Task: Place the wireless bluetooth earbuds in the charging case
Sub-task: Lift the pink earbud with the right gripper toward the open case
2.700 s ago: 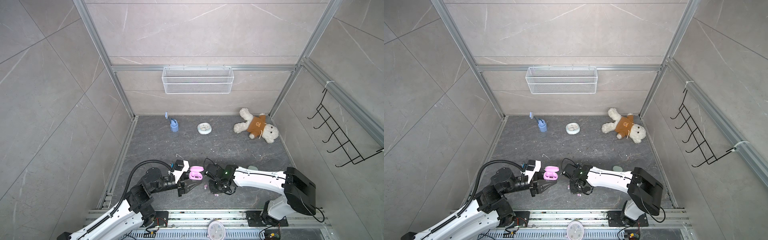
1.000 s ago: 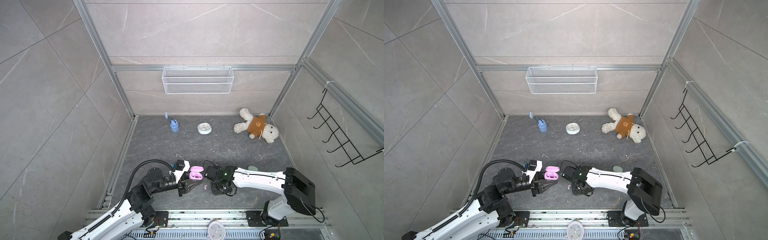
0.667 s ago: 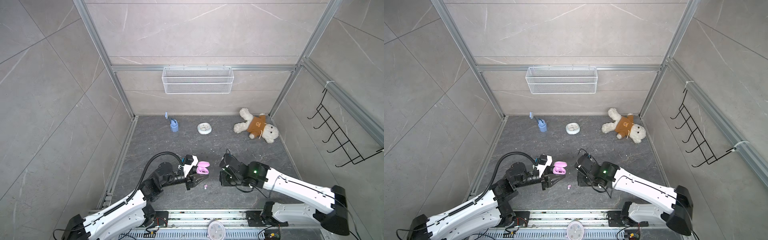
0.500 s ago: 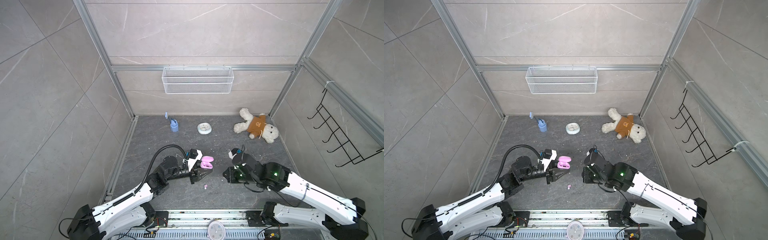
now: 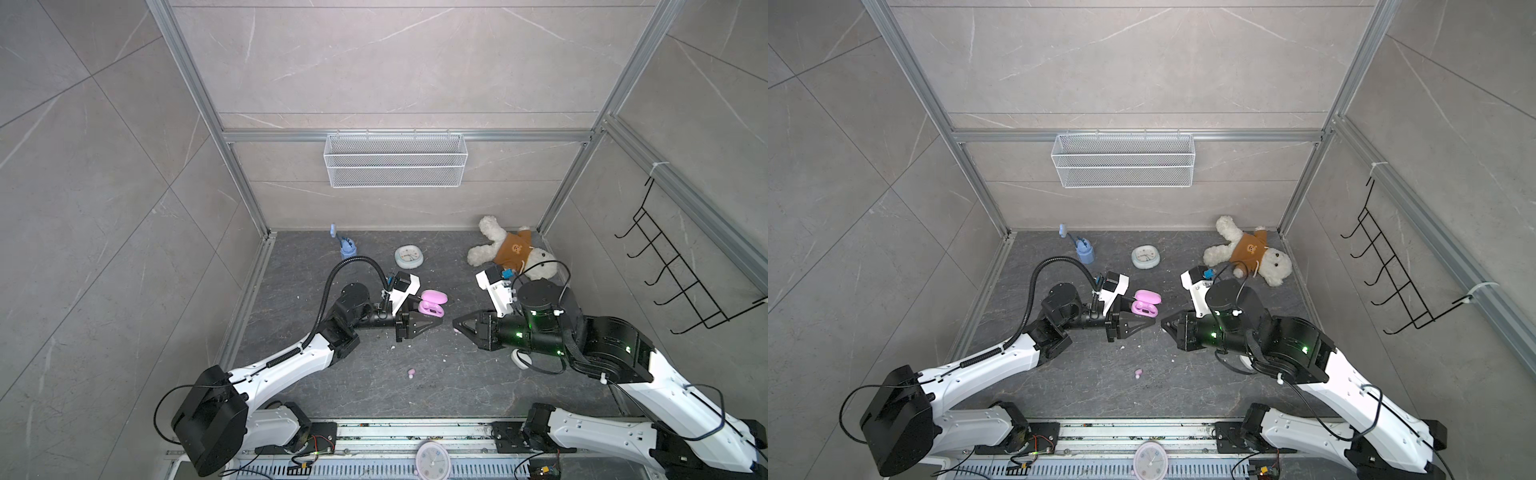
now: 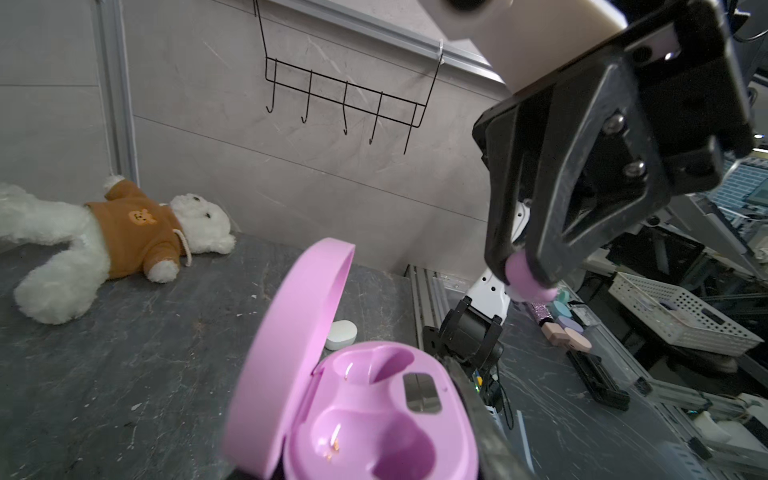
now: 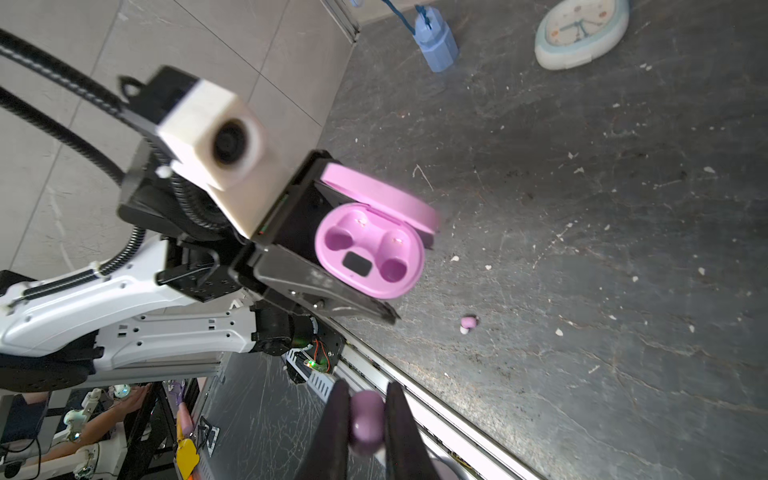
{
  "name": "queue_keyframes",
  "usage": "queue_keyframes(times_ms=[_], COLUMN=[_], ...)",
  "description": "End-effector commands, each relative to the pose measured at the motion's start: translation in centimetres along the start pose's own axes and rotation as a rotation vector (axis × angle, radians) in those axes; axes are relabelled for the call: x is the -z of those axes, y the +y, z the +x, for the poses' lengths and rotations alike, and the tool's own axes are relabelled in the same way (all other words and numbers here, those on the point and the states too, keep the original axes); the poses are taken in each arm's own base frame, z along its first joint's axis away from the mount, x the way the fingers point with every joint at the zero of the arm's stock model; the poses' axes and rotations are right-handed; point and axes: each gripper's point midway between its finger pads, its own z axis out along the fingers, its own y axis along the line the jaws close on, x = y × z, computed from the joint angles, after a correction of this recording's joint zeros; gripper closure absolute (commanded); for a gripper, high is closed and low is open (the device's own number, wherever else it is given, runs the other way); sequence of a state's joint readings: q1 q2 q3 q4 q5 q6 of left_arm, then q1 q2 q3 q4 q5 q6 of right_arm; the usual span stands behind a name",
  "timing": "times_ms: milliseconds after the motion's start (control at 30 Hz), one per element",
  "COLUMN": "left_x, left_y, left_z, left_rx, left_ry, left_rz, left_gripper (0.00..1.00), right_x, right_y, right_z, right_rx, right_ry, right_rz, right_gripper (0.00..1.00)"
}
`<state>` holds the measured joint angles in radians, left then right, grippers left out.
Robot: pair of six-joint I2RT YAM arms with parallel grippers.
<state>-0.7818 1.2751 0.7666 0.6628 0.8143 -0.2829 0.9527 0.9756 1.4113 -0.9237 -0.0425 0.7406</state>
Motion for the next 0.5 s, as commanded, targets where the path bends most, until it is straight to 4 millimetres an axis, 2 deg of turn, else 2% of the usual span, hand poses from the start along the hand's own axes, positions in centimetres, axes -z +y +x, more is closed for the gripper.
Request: queue_keyframes(times_ms=[0, 233, 467], left_x=[-0.4, -0.2, 0.3], left_y=[-2.3, -3.3, -4.1], left_z=[-3.3, -4.0, -4.2], left_rx=[-0.069, -0.069, -0.068], left_ry=[-0.07, -0.084, -0.106], left_rz=[0.13, 0.181, 0.199], left_gripper=[0.9, 0.9, 0.9], right_x=[0.7, -0.4, -1.6], right_y=[1.4, 2.9, 3.1], right_z=[-1.2, -2.2, -2.5], right_rx=[0.043, 0.018, 0.007], right_ry=[-0.025, -0.034, -0.031], right_rz=[-0.055, -0.141, -0.149], right_gripper=[0.86, 0.87, 0.87])
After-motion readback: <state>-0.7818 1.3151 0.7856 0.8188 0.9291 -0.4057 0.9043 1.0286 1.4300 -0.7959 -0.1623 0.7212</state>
